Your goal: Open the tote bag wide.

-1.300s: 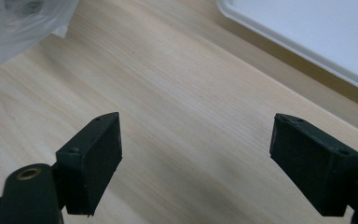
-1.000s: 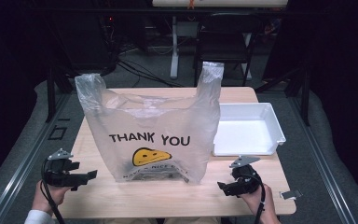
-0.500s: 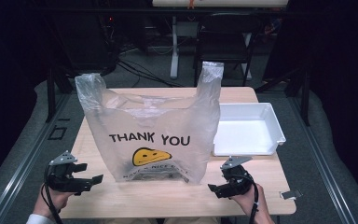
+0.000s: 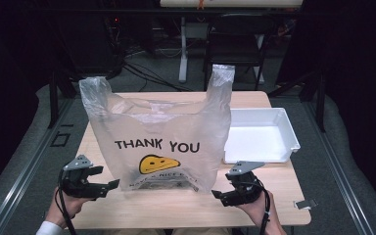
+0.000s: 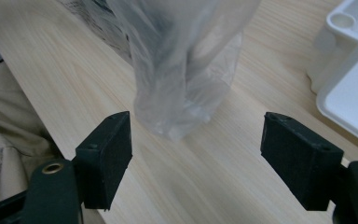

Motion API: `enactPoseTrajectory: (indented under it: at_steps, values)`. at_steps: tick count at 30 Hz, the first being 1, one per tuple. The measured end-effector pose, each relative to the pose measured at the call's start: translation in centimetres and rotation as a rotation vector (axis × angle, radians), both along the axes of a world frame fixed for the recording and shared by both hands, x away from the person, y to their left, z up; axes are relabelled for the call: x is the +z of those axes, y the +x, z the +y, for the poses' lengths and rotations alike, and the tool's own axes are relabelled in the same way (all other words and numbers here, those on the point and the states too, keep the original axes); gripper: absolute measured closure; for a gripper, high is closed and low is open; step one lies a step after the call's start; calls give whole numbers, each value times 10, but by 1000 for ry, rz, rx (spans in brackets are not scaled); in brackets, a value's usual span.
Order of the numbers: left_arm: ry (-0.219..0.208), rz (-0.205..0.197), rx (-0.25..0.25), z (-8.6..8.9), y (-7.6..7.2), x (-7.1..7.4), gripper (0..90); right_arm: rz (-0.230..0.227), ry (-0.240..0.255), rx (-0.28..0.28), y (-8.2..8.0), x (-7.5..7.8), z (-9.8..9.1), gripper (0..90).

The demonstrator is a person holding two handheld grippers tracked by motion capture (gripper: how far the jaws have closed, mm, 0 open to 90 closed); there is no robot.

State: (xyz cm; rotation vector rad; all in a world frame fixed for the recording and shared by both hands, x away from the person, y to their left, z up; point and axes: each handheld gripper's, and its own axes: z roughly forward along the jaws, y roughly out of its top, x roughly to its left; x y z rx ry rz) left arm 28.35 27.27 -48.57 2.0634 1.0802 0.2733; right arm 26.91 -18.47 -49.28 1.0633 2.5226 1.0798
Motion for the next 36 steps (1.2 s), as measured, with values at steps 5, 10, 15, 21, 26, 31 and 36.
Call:
enactPoseTrajectory:
  at_steps: [5,10,15,21,26,31,36]
  values:
    - [5,-34,19,-7,2,4,175,-21,4,21,0,8,7,317]
    - [-25,-77,25,-11,3,13,212,-66,12,26,-2,21,16,425]
    - [-38,-93,27,-13,8,14,380,-83,15,22,4,25,18,566]
    - [-55,-112,48,-16,12,11,573,-80,11,19,15,20,20,723]
    - [-50,-105,64,-16,17,8,739,-84,8,17,23,16,20,811]
    - [-28,-78,46,-19,22,3,848,-74,7,18,27,12,20,831]
    - [-4,-69,30,-22,22,0,899,-66,-9,37,27,5,24,832]
